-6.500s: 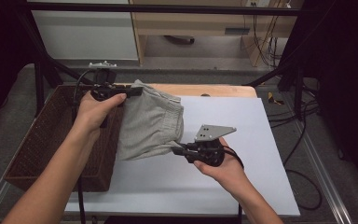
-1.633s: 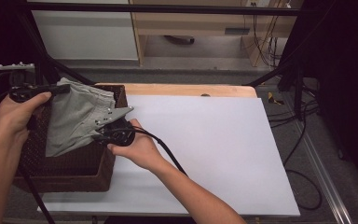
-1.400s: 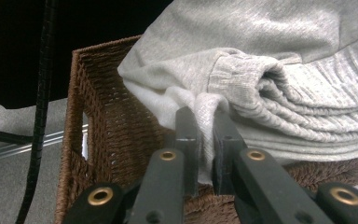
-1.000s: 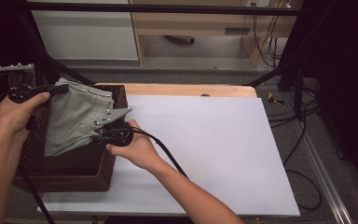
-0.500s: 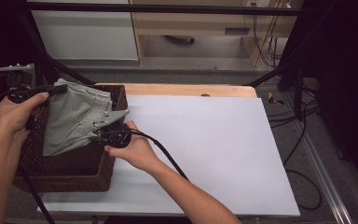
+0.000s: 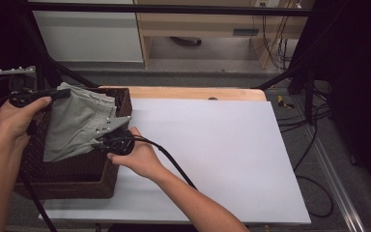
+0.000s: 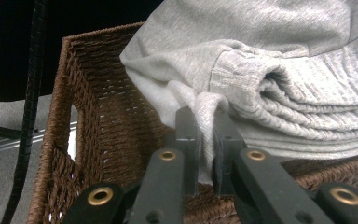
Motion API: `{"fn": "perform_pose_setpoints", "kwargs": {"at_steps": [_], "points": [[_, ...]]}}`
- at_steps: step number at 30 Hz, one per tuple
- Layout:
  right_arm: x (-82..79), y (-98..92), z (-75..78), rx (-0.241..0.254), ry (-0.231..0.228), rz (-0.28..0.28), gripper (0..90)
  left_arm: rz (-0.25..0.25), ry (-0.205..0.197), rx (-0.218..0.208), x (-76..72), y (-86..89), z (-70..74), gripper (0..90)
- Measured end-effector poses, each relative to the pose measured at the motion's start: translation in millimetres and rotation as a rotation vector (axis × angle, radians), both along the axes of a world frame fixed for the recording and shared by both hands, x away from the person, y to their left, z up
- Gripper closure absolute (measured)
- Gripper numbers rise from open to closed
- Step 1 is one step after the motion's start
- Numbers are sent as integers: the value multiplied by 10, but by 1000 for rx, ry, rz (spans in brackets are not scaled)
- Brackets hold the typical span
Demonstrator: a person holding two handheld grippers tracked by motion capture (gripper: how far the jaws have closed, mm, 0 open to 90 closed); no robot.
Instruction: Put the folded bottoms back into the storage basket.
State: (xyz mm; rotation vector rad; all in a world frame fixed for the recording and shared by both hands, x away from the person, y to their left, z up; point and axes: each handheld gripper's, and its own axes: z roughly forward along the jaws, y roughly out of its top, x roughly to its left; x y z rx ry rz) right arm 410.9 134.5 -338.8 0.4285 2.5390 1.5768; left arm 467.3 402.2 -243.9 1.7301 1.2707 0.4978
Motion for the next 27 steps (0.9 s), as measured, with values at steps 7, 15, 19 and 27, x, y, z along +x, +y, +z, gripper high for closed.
{"fn": "perform_pose_setpoints", "kwargs": {"at_steps": [7,15,19,27], "points": [[2,11,-13,-1,0,-1,841,2,2,1,19,1,-22,736],[6,25,-40,-1,6,-6,841,-1,4,3,29,-10,-46,735],[5,41,-63,-14,-3,-6,841,-4,7,6,37,-18,-66,735],[-2,73,-103,-21,-2,-5,840,-2,13,3,42,-10,-131,735]]}}
